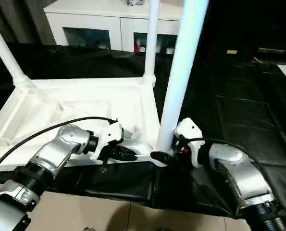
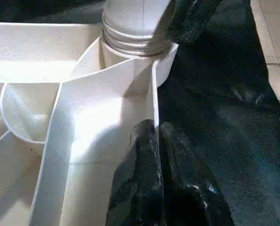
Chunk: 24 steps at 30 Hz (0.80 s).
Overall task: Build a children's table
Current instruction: Rotate leg to tighten
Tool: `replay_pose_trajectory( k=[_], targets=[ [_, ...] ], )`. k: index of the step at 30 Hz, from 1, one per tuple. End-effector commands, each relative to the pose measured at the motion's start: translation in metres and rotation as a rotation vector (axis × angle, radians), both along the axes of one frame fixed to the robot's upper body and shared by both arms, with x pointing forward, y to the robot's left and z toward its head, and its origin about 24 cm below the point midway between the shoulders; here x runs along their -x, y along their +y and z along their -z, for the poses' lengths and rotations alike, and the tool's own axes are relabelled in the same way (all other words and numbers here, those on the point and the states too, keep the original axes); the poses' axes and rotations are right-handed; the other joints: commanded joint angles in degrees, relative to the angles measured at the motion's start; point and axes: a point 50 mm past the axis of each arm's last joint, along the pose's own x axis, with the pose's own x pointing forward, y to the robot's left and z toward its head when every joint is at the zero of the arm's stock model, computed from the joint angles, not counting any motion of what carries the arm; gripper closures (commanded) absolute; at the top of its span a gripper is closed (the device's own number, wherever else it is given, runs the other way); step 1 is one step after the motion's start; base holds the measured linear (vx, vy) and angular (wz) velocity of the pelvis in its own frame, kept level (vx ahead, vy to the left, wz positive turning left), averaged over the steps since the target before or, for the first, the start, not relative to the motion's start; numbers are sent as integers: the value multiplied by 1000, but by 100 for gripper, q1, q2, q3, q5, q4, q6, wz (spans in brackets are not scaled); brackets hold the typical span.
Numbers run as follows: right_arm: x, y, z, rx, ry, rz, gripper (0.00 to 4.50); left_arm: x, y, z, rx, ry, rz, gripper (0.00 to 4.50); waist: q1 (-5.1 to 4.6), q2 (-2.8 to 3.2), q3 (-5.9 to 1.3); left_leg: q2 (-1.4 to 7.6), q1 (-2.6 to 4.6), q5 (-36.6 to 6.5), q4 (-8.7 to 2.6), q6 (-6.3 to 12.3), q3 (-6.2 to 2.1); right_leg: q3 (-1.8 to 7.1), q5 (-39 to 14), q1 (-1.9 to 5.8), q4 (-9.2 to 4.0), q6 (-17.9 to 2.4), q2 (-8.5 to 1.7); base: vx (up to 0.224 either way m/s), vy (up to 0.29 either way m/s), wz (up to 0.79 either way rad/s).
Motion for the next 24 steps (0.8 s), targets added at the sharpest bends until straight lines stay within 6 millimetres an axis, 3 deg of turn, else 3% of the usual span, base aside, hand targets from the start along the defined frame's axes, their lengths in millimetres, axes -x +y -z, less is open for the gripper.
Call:
replay_pose_trajectory(
  k=[1, 8, 14, 15, 19, 20, 24],
  targets=[
    [3, 2, 1, 10, 17, -31, 44, -1, -9, -13, 23, -36, 63, 450, -25, -73, -338, 156, 98, -1572, -442, 260, -68, 138, -1921, 229, -357, -1194, -206, 0, 0, 0],
    [6, -1, 4, 35, 46, -58, 104, -1, -7, -14, 16, -36, 56, 450, -19, -81, -352, 153, 79, -1374, -418, 334, -65, 136, -1613, 245, -310, -1304, -194, 0, 0, 0],
    [6, -2, 6, 32, 66, -59, 134, -3, -5, -15, 12, -39, 47, 450, -13, -83, -347, 151, 82, -1419, -416, 322, -67, 135, -1775, 243, -320, -1271, -198, 0, 0, 0],
    [7, -2, 7, 36, 74, -67, 161, -3, -4, -15, 10, -39, 47, 450, -13, -81, -344, 149, 76, -1436, -419, 317, -72, 132, -1825, 245, -322, -1249, -199, 0, 0, 0],
    [11, -5, 11, 65, 97, -89, 168, -2, -3, -14, 1, -36, 48, 450, -11, -79, -343, 156, 78, -1451, -424, 304, -77, 133, -1832, 244, -320, -1243, -198, 0, 0, 0],
    [11, -6, 13, 77, 101, -92, 192, -2, -2, -13, -3, -35, 49, 450, -12, -79, -342, 153, 78, -1461, -423, 305, -74, 132, -1832, 241, -324, -1244, -197, 0, 0, 0],
    [14, -8, 19, 113, 112, -103, 202, -3, -1, -13, -12, -37, 46, 450, -9, -81, -346, 150, 75, -1441, -417, 317, -73, 133, -1826, 246, -322, -1244, -200, 0, 0, 0]
  ],
)
